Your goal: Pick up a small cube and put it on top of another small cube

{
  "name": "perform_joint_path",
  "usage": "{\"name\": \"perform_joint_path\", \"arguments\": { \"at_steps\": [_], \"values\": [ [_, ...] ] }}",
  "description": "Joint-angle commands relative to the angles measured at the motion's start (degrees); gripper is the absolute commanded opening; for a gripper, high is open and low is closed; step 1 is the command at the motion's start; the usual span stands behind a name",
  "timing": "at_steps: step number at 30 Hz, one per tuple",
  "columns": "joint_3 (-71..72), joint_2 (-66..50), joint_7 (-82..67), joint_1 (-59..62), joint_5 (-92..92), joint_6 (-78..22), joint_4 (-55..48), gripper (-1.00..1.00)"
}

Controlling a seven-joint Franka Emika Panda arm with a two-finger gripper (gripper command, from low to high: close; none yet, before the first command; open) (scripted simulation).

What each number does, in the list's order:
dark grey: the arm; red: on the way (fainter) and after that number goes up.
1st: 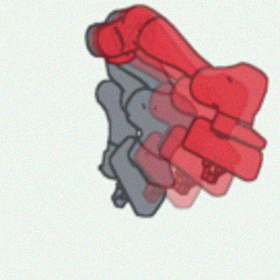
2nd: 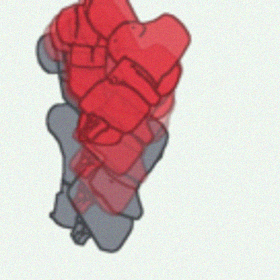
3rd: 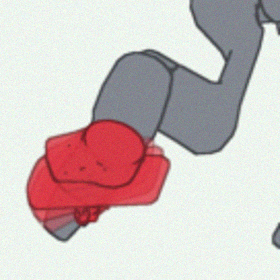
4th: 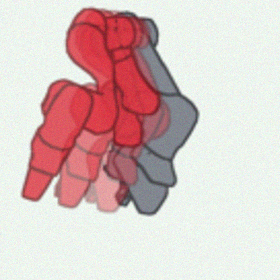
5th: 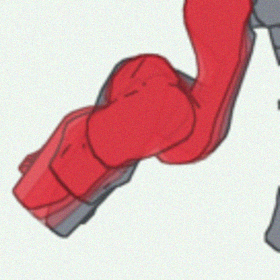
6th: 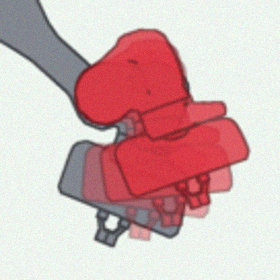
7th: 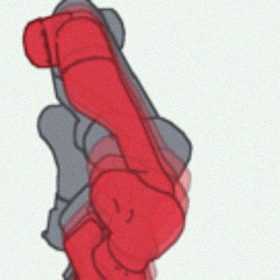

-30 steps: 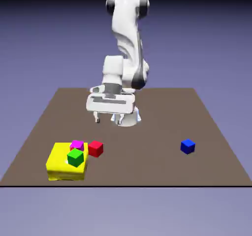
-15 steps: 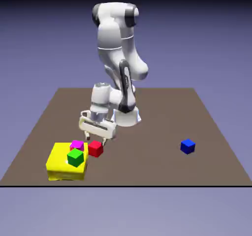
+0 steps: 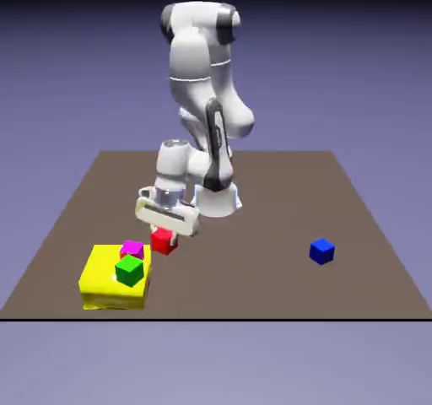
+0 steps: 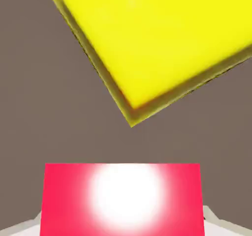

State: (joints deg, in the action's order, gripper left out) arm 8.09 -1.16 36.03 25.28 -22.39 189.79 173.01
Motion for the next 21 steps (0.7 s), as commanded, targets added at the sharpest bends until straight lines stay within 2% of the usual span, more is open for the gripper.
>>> {"name": "perform_joint_path", "arguments": {
  "at_steps": [1,15,19,21],
  "values": [
    [0.0,0.0,-0.1,0.0,-0.1,0.0,0.0,-1.00],
    [-22.6,0.2,-7.4,-20.9,11.3,-33.9,-27.3,-1.00],
    [-28.2,0.9,-7.8,-22.5,15.7,-37.0,-35.3,-1.00],
    [-27.2,-1.1,-9.2,-21.8,13.8,-35.3,-35.5,-1.00]
  ]
}}
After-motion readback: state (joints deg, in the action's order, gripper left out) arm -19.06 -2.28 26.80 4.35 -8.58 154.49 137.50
